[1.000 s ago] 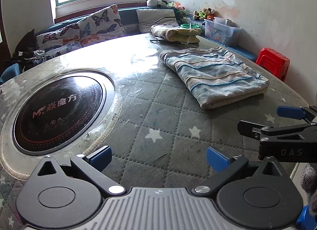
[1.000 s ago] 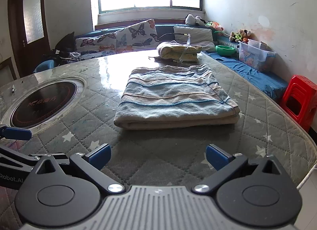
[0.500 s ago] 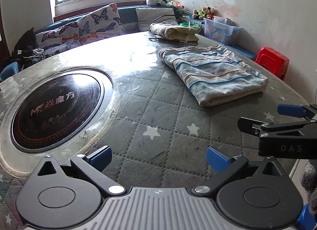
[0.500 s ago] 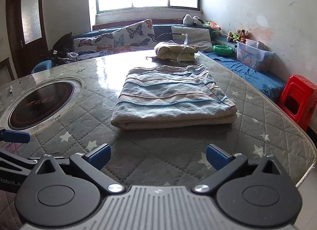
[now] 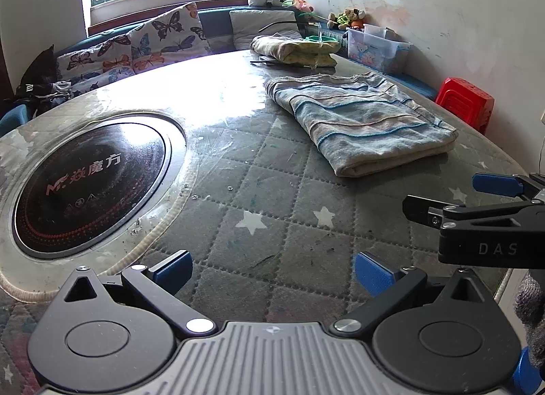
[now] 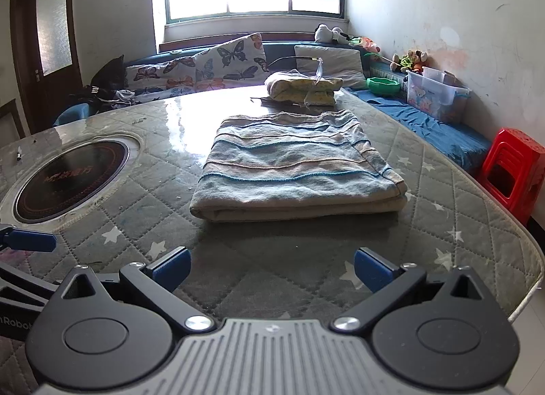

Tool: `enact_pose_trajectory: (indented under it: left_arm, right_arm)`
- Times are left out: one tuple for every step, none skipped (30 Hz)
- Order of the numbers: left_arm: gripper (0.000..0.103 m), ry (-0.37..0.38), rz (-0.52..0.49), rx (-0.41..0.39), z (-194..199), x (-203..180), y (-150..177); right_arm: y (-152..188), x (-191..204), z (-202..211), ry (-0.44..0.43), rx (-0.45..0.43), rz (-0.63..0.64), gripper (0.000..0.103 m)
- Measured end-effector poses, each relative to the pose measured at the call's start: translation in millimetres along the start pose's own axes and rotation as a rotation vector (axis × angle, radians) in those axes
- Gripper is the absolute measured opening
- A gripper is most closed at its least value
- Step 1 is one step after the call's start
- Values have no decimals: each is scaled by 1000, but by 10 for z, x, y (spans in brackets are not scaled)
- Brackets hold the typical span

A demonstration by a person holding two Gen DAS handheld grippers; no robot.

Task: Fold clothes

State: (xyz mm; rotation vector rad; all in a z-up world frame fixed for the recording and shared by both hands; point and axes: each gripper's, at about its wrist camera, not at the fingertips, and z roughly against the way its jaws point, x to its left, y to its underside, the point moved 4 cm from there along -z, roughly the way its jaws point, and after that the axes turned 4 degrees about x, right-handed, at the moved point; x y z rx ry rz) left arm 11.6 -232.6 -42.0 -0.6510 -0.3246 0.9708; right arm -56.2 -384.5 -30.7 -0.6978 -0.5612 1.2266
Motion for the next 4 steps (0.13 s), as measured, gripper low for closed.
enact_pose_trajectory:
  left_arm:
    - [103,-1,0,0,-1,0,1]
    - [103,0,1,1,-3,0,0]
    - [103,2,3,2,-5,1,-2]
    - [103,3,4,4,-6,4,-4]
  right_arm:
    - [-2,1,1,0,0,1,103]
    - [-5,2,2,1,0,1,103]
    - [-8,3,3,1,0,2,103]
    - [-10,4,2,2,0,3,103]
